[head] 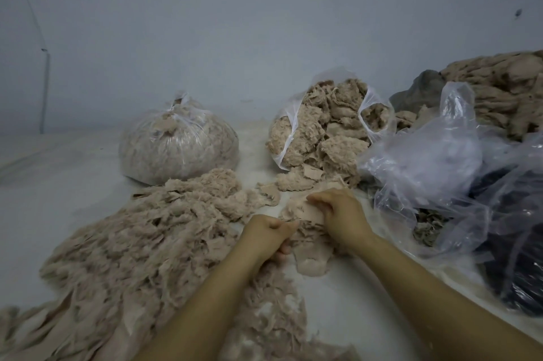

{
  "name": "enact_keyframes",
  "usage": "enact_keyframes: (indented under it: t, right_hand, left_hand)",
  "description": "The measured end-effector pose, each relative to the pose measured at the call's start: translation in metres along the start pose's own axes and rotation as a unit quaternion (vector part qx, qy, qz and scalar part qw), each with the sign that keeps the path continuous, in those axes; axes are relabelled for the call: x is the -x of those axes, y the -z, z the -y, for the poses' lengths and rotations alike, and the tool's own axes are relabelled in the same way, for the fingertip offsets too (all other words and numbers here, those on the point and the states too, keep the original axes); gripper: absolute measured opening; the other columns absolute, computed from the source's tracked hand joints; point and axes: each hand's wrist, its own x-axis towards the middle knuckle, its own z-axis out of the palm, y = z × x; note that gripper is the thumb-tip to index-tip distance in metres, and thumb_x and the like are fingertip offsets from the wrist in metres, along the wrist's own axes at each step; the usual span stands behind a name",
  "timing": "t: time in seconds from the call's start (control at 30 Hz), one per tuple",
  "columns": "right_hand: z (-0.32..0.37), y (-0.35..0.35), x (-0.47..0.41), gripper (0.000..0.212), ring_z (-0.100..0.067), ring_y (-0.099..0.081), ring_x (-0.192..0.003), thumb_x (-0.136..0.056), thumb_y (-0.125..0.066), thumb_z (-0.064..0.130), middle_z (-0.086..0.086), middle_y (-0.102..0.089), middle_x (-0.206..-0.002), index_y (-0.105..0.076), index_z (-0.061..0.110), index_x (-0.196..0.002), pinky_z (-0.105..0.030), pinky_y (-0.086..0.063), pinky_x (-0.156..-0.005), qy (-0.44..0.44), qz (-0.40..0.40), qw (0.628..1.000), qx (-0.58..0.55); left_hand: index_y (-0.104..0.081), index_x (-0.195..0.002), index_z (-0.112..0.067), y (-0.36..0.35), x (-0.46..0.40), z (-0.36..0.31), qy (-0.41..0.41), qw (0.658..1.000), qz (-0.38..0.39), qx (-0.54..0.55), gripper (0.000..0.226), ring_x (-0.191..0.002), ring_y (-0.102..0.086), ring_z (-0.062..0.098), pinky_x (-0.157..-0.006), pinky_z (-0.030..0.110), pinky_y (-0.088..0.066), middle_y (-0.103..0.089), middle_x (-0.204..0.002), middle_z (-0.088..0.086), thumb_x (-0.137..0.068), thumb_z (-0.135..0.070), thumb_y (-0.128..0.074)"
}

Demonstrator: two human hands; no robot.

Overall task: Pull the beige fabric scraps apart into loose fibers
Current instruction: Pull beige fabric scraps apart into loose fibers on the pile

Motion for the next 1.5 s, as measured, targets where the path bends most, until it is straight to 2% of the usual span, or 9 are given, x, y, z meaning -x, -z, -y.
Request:
enact_keyframes:
  t: [0.3,0.5,0.73,0.93,1.1,1.23,1.37,1.43,1.5]
  right_hand:
    - [-0.012,-0.014,-0.014,0.029,-0.01,-0.029,-0.132,-0.099,-0.045,0.032,0.02,-0.053,-0.133,-0.063,0.039,-0.121,-0.038,-0.006,-0.109,0.033,0.088,0.995,0.016]
    - [-0.024,-0.029,-0.013,0.03,-0.013,-0.033,-0.129,-0.098,-0.043,0.043,0.014,-0.057,-0.127,-0.063,0.036,-0.12,-0.041,-0.01,-0.108,0.006,0.11,0.992,0.065]
    - [-0.019,-0.036,-0.024,0.016,-0.023,-0.053,-0.113,-0.087,-0.062,0.043,0.006,-0.069,-0.099,-0.072,0.03,-0.087,-0.042,-0.041,-0.097,-0.07,0.074,0.993,-0.067]
    - [-0.023,-0.049,-0.016,0.019,-0.015,-0.041,-0.111,-0.09,-0.058,0.042,0.008,-0.061,-0.101,-0.071,0.029,-0.089,-0.043,-0.024,-0.104,-0.089,0.041,0.995,0.026]
    - [-0.028,-0.05,-0.016,0.016,-0.022,-0.042,-0.111,-0.092,-0.056,0.027,0.003,-0.062,-0.104,-0.071,0.021,-0.093,-0.038,-0.03,-0.099,-0.097,0.013,0.995,0.035]
    - [-0.025,-0.043,-0.015,0.019,-0.022,-0.044,-0.114,-0.094,-0.054,0.032,0.004,-0.064,-0.107,-0.072,0.025,-0.095,-0.042,-0.029,-0.104,-0.085,0.036,0.995,0.042]
    - [-0.004,-0.031,-0.007,0.027,-0.018,-0.038,-0.123,-0.098,-0.044,0.039,0.008,-0.062,-0.109,-0.07,0.029,-0.1,-0.042,-0.011,-0.107,-0.05,-0.019,0.995,0.081]
    - [0.011,-0.028,0.003,0.027,-0.02,-0.043,-0.118,-0.098,-0.045,0.033,0.007,-0.063,-0.107,-0.07,0.025,-0.1,-0.043,-0.018,-0.106,0.009,-0.071,0.994,0.08]
    - [0.032,-0.032,0.019,0.025,-0.02,-0.05,-0.103,-0.097,-0.047,0.036,0.004,-0.066,-0.098,-0.07,0.024,-0.097,-0.039,-0.032,-0.097,0.073,-0.025,0.997,0.031]
  left_hand:
    - [-0.065,-0.081,-0.003,-0.021,-0.022,-0.004,0.079,0.979,-0.013,0.189,0.008,-0.034,-0.046,0.006,-0.035,0.016,-0.04,-0.052,-0.055,0.003,-0.087,-0.009,-0.066]
    - [-0.062,-0.078,-0.005,-0.018,-0.022,0.006,0.088,0.971,0.018,0.22,0.011,-0.039,-0.05,0.007,-0.037,0.017,-0.043,-0.054,-0.054,0.001,-0.088,-0.008,-0.063]
    - [-0.059,-0.081,-0.003,-0.023,-0.025,0.009,0.086,0.967,0.005,0.239,0.009,-0.041,-0.053,0.009,-0.039,0.019,-0.046,-0.056,-0.058,0.005,-0.09,-0.007,-0.059]
    - [-0.062,-0.074,0.0,-0.022,-0.024,0.015,0.08,0.974,0.006,0.211,0.011,-0.042,-0.05,0.012,-0.04,0.02,-0.047,-0.054,-0.055,0.007,-0.085,0.0,-0.063]
    - [-0.063,-0.066,0.0,-0.015,-0.013,0.007,0.069,0.976,0.027,0.206,0.018,-0.039,-0.049,0.01,-0.038,0.019,-0.045,-0.054,-0.05,0.006,-0.084,0.003,-0.061]
    - [-0.066,-0.068,-0.002,0.017,-0.003,-0.006,0.031,0.991,0.029,0.128,0.016,-0.041,-0.053,0.012,-0.039,0.019,-0.044,-0.058,-0.049,0.006,-0.084,-0.002,-0.064]
    - [-0.071,-0.067,-0.012,0.06,0.01,-0.003,-0.049,0.986,0.086,-0.138,0.019,-0.05,-0.058,0.015,-0.053,0.027,-0.05,-0.066,-0.055,-0.002,-0.085,-0.012,-0.067]
    - [-0.076,-0.071,-0.013,0.074,0.014,0.001,-0.082,0.968,0.091,-0.22,0.014,-0.059,-0.066,0.015,-0.062,0.028,-0.056,-0.069,-0.06,-0.008,-0.084,-0.016,-0.07]
    - [-0.076,-0.074,-0.018,0.082,0.018,0.007,-0.097,0.959,0.091,-0.251,0.01,-0.067,-0.068,0.009,-0.069,0.026,-0.056,-0.071,-0.068,-0.01,-0.083,-0.017,-0.072]
